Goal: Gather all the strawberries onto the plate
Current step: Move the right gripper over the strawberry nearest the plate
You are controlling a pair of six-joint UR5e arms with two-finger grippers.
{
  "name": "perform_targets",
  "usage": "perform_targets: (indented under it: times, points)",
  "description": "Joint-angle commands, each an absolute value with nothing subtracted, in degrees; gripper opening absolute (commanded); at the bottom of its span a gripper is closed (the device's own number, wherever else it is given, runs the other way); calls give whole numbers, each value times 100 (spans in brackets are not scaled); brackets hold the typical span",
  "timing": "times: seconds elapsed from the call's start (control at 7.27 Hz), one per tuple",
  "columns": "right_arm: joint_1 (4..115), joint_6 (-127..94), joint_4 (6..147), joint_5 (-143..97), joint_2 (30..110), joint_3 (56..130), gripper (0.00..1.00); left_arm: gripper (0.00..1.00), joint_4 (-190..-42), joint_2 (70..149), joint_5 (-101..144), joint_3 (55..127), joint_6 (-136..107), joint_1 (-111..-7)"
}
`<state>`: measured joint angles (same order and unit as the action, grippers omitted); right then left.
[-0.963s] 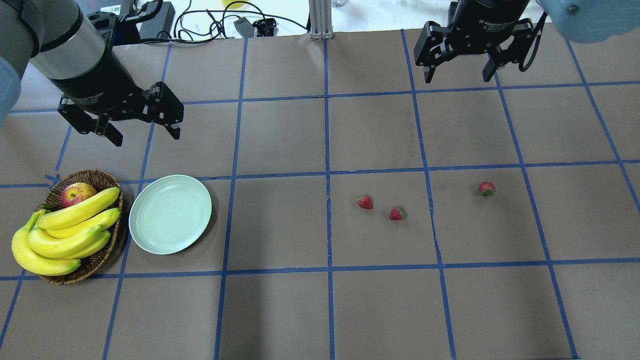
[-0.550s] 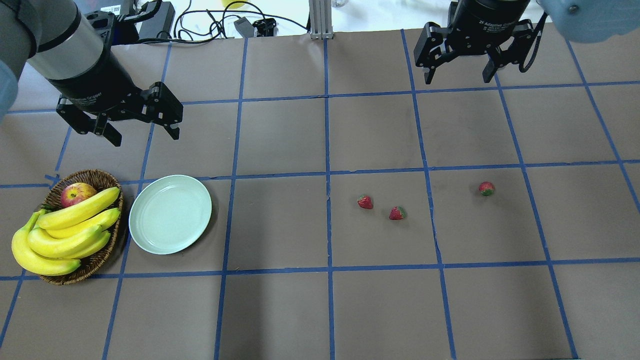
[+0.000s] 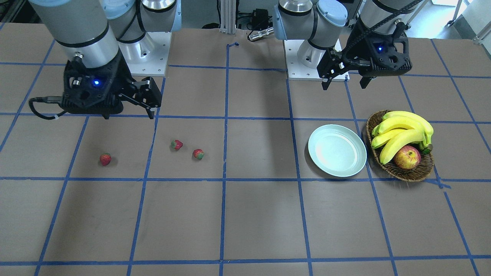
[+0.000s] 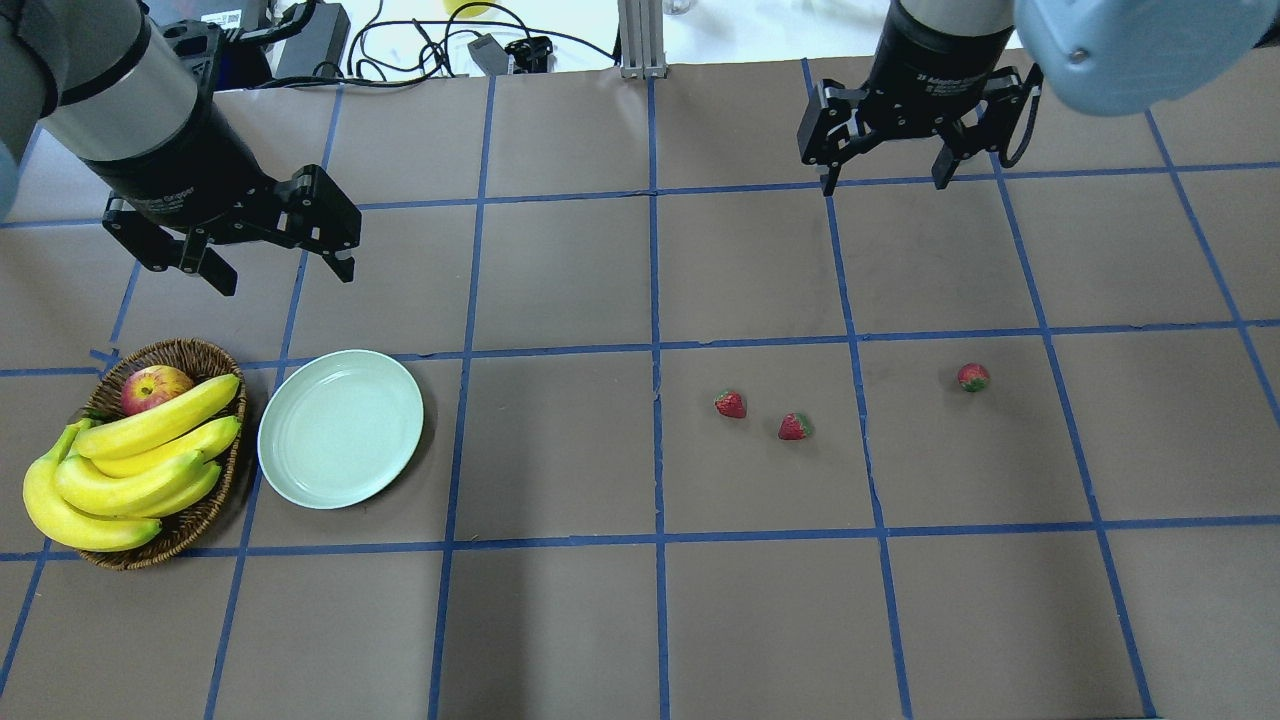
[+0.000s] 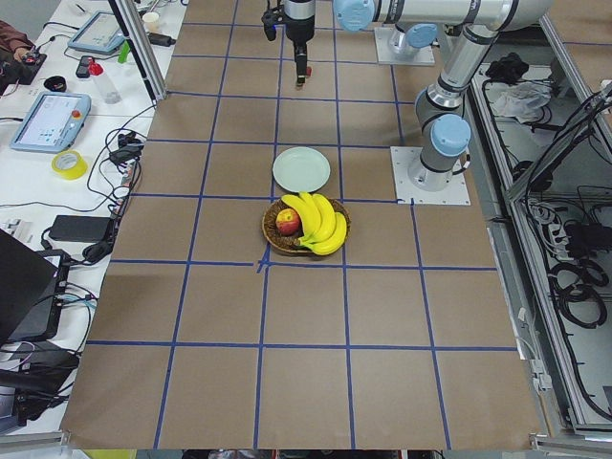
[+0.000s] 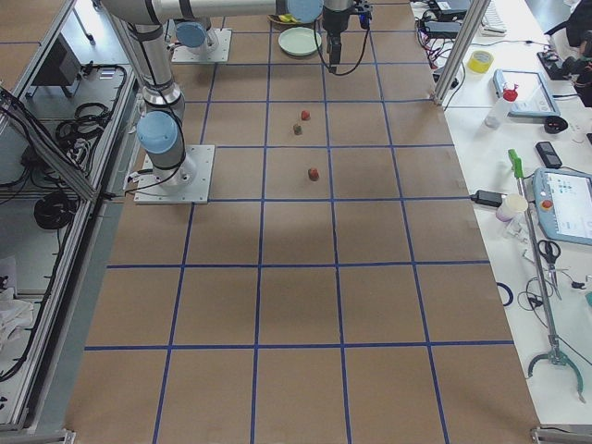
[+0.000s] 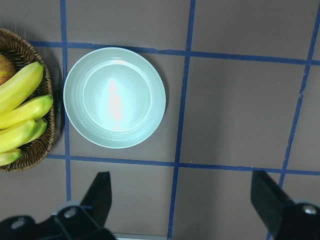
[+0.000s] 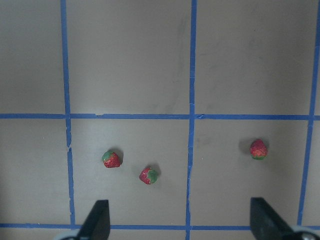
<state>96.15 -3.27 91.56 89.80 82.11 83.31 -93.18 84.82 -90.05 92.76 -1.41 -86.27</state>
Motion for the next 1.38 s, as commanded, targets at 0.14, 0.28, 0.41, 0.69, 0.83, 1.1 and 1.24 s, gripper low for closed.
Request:
perform_targets:
  times: [0.14,0.28,0.41,0.69,0.83,1.1,1.24]
  points:
    - [10362,-369,10664,8939,7683,9452,100,100,-9334,8429,-9000,9264,-141,-8631]
    - [10441,-343,11096,8938,7525,9892,100,100,-9334,8437,-8991,9281,-141,-8622]
    - [10476,-325,11466,8921,7358,10088,100,100,-9325,8455,-8991,9281,-141,-8622]
    - [10686,-308,11897,8807,6919,10168,100,100,-9343,8429,-9000,9281,-141,-8622]
    - [10696,-342,11857,8781,6813,10326,99,100,-9334,8429,-8983,9281,-141,-8622]
    - [10696,-334,11883,8684,6750,10642,93,100,-9317,8481,-8982,9290,-141,-8622]
    - [10696,-421,11874,8657,6750,10713,80,100,-9316,8473,-8982,9281,-141,-8622]
